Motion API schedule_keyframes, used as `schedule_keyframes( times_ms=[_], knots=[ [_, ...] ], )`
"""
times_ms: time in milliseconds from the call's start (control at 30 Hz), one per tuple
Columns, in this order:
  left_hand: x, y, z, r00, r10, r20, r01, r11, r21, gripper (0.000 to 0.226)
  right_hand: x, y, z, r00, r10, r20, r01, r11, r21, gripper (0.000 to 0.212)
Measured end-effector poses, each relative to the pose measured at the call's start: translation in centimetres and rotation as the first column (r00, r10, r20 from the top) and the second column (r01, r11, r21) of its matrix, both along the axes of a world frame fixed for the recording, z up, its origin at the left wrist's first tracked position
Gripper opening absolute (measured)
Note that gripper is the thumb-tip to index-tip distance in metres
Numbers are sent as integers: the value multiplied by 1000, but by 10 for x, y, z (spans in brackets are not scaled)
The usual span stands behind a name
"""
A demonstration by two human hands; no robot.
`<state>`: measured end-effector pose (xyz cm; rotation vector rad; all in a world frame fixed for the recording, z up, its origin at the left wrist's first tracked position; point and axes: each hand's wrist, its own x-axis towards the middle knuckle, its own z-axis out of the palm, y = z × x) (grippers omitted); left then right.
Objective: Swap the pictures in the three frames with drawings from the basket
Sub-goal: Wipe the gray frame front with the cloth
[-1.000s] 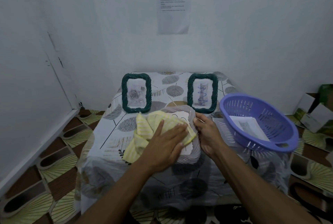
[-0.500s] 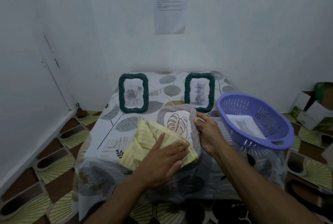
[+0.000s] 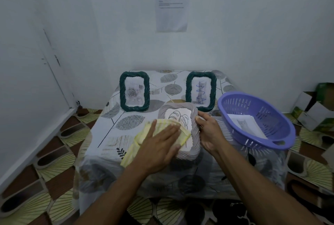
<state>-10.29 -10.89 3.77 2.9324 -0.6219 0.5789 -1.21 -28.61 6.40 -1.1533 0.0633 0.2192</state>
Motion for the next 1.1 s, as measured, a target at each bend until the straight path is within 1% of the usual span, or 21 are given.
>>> schedule_keyframes(
  times_ms=[33,67,133,167,200,233,300,333,367,400,467,533,633,800,967,1100],
  knots=[
    [-1,1,-1,1000,10,-12,-10,1000,-2,60,0,-1,0,1000,-8,-3,8,1000,-3,30],
    [-4,1,-6,999,-30,-31,30,1000,8,59,0,-2,0,1000,-18,-7,18,1000,-7,30],
    [-17,-2,-20,983,-168,-75,172,984,41,55,1,-7,-3,1000,-28,-11,28,999,-18,31],
    [-22,-2,-25,977,-195,-80,200,979,50,54,1,-7,-6,999,-29,-16,29,999,-24,32],
    [-22,0,-27,982,-176,-62,179,983,46,53,0,-6,-7,999,-28,-23,28,999,-19,32],
    [-18,1,-26,993,-116,-28,117,993,30,53,-1,-4,-8,999,-25,-34,25,1000,-10,32],
    [-11,3,-18,999,45,18,-45,999,-12,56,-1,0,-7,999,-15,-40,15,1000,13,31],
    [-9,2,-14,996,92,20,-92,995,-26,58,-1,2,-5,999,-16,-37,16,1000,19,30],
    [-9,0,-12,995,94,12,-94,995,-35,59,0,3,-3,999,-23,-33,24,1000,20,30],
    [-10,-4,-13,999,52,-2,-52,998,-37,59,1,3,-2,999,-33,-30,34,999,23,30],
    [-16,-10,-19,996,-83,-26,82,996,-28,56,4,2,-2,998,-47,-29,48,999,24,30],
    [-19,-10,-21,990,-140,-18,140,990,-24,55,4,0,-2,998,-53,-29,54,998,17,30],
    [-18,-7,-16,995,-92,27,92,996,-14,59,6,-3,-2,997,-76,-26,77,997,24,32],
    [-9,-6,-10,1000,29,10,-29,999,17,63,6,-4,1,998,-67,-10,67,998,17,31],
    [13,-15,-1,991,137,-3,-137,989,-57,75,-6,7,-4,1000,-18,1,18,999,29,30],
    [29,-14,3,983,182,-6,-181,979,-90,90,-6,8,-5,1000,-14,28,14,1000,16,30]
  ],
)
